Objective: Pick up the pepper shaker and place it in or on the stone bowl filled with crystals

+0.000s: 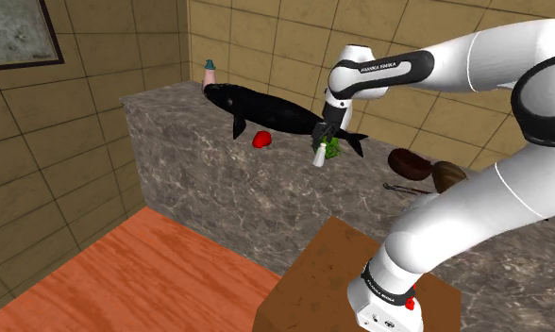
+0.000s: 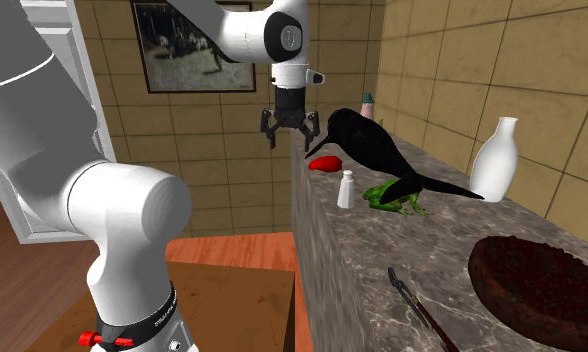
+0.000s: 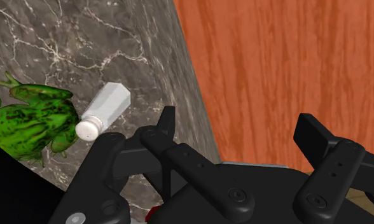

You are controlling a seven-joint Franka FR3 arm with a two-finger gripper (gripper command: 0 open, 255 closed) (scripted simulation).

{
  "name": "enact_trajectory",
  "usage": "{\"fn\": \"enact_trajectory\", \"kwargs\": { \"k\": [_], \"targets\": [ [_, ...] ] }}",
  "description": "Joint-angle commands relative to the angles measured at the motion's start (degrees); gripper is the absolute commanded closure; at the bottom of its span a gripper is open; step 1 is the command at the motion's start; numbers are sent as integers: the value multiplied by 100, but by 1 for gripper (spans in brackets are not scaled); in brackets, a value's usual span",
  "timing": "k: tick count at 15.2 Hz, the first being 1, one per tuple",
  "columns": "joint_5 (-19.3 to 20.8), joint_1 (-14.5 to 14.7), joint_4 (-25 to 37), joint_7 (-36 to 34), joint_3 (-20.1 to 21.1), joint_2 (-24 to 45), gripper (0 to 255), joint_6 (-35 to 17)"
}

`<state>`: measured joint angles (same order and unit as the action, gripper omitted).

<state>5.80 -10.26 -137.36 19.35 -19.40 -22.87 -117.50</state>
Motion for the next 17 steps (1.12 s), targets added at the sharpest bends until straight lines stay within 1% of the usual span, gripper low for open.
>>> {"fn": "enact_trajectory", "kwargs": {
  "k": [1, 5, 10, 13, 17],
  "targets": [
    [-74, -20, 209, 232, -202, 345, 0, -167],
    [-366, -60, 616, 781, -616, 1103, 0, -533],
    [-1022, -165, 1279, 1587, -1029, 2160, 0, -839],
    [-1530, -331, 1765, 2098, -1161, 2839, 0, -915],
    [-1690, -372, 1726, 2219, -1132, 3040, 0, -1118]
  ]
}}
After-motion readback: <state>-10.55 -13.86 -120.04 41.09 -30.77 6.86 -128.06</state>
